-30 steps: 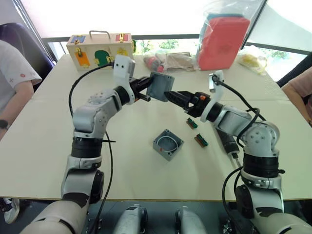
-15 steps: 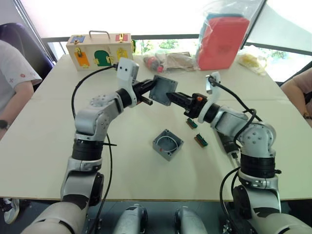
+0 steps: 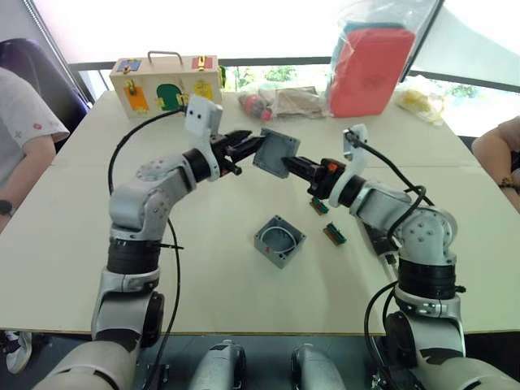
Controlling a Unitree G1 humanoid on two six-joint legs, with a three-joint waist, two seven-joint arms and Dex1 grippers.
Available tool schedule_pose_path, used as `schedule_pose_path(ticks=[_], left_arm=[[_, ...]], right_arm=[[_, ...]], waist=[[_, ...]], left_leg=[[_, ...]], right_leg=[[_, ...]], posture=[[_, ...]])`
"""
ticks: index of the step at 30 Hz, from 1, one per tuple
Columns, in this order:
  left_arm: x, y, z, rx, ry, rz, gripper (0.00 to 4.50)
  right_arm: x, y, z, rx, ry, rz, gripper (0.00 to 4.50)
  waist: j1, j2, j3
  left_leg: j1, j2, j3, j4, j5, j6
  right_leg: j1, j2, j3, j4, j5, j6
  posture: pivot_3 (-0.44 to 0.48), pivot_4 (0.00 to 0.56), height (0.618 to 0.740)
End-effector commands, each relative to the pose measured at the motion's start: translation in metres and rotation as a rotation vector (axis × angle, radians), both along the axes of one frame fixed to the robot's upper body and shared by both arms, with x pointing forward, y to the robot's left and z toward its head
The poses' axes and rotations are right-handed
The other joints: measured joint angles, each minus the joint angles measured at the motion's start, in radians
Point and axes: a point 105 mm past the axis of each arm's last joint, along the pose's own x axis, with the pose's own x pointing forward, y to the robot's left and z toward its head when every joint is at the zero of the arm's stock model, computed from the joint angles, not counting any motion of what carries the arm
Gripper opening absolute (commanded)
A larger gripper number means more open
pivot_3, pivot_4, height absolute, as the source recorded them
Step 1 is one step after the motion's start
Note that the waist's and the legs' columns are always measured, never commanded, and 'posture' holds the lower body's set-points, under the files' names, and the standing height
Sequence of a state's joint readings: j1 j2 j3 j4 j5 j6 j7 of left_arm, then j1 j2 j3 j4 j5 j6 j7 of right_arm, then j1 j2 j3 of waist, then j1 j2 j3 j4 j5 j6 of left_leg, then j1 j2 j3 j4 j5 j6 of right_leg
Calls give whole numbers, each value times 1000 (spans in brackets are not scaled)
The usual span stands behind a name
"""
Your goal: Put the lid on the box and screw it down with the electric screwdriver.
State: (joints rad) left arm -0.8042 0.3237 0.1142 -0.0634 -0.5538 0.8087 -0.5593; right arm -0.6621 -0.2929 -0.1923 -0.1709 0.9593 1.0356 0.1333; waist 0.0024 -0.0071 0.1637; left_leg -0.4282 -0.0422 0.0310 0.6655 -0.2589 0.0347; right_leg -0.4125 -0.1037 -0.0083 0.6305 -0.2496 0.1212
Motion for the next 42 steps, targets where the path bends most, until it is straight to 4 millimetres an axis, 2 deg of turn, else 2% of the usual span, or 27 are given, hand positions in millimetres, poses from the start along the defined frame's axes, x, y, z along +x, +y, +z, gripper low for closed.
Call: schedule_pose_path(ticks=[1, 3, 5, 8, 9, 10, 11, 13, 15, 16, 19, 22, 27, 37, 42], left_arm=[[-12, 17, 17, -62, 0, -45, 3858], [-12, 31, 21, -85, 24, -35, 3858], [-11, 41, 23, -106, 47, -27, 3858], [-9, 48, 26, -130, 73, -26, 3055], [-7, 49, 26, -131, 78, -26, 2632], [-6, 48, 26, -131, 84, -32, 2328], [-5, 46, 26, -129, 88, -40, 1838], [-5, 41, 25, -115, 92, -69, 987], [-4, 35, 23, -97, 97, -97, 478], [-4, 31, 21, -85, 99, -112, 47], [-7, 19, 16, -48, 103, -165, 47], [-19, 1, 1, 37, 133, -269, 47], [-39, -23, -30, 202, 130, -429, 47], [-36, -32, -67, 341, 128, -507, 47], [-34, -38, -79, 394, 120, -517, 47]], right_arm=[[1, -16, 21, -3, -134, -93, 143], [1, -37, 31, -154, -304, -220, 143], [-9, -46, 28, -450, -514, -269, 143], [-30, -49, 23, -683, -726, -267, 143], [-36, -50, 22, -745, -791, -267, 143], [-45, -47, 18, -867, -897, -248, 143], [-52, -43, 12, -975, -990, -214, 143], [-65, -40, -2, -1085, -1094, -174, 143], [-74, -37, -14, -1160, -1163, -157, 143], [-79, -35, -19, -1200, -1204, -148, 143], [-90, -27, -35, -1292, -1305, -84, 143], [-99, -20, -57, -1350, -1349, -2, 143], [-98, -14, -71, -1392, -1392, -14, 143], [-93, -15, -93, -1446, -1439, 40, 143], [-87, -13, -93, -1460, -1460, 37, 143]], waist=[[-2, 0, 0], [1, 1, 0], [7, 1, 0], [7, 0, 0], [7, 0, 0], [6, 0, 1], [6, 0, 1], [6, 0, 1], [9, 0, 0], [9, 0, 1], [9, 0, 1], [10, 0, 1], [8, 0, 0], [10, 0, 1], [10, 0, 1]], left_leg=[[0, 0, 0, 0, 0, 0], [0, 0, 0, 0, 0, 0], [0, 0, 0, 0, 0, 0], [0, -1, 0, 0, -1, 1], [1, -1, 0, 0, 0, 1], [1, -1, 0, 1, 0, 1], [1, -1, 0, 1, 0, 0], [2, 0, 0, 1, 0, -1], [2, 1, 0, 1, 1, -1], [2, 1, 0, 1, 1, -2], [2, 1, 0, 1, 1, -2], [2, 1, 0, 1, 1, -2], [3, 1, 0, 1, 2, -3], [3, 1, 0, 1, 2, -3], [4, 1, 0, 1, 2, -3]], right_leg=[[0, 0, 0, 0, 0, 0], [0, 0, 0, 0, 0, 0], [0, 0, 0, 0, 0, 0], [1, 0, 0, -1, 0, 0], [2, 1, 0, -1, 0, 0], [2, 1, 0, -2, 0, 1], [1, 1, 0, -1, 0, 1], [1, 1, 0, -1, 0, 1], [2, 2, 0, -1, 0, 1], [2, 2, 0, -1, -1, 0], [2, 2, 0, -2, -1, 0], [2, 2, 0, -2, -1, 0], [3, 2, 1, -2, -1, 0], [4, 2, 0, -2, -1, -1], [4, 3, 0, -2, -1, -1]], posture=[[0, 150, 740], [0, 150, 740], [0, 150, 740], [0, 150, 740], [0, 150, 740], [0, 150, 740], [0, 150, 740], [0, 150, 740], [0, 150, 740], [0, 150, 740], [0, 150, 740], [0, 150, 740], [0, 150, 740], [0, 150, 740], [0, 150, 740]])
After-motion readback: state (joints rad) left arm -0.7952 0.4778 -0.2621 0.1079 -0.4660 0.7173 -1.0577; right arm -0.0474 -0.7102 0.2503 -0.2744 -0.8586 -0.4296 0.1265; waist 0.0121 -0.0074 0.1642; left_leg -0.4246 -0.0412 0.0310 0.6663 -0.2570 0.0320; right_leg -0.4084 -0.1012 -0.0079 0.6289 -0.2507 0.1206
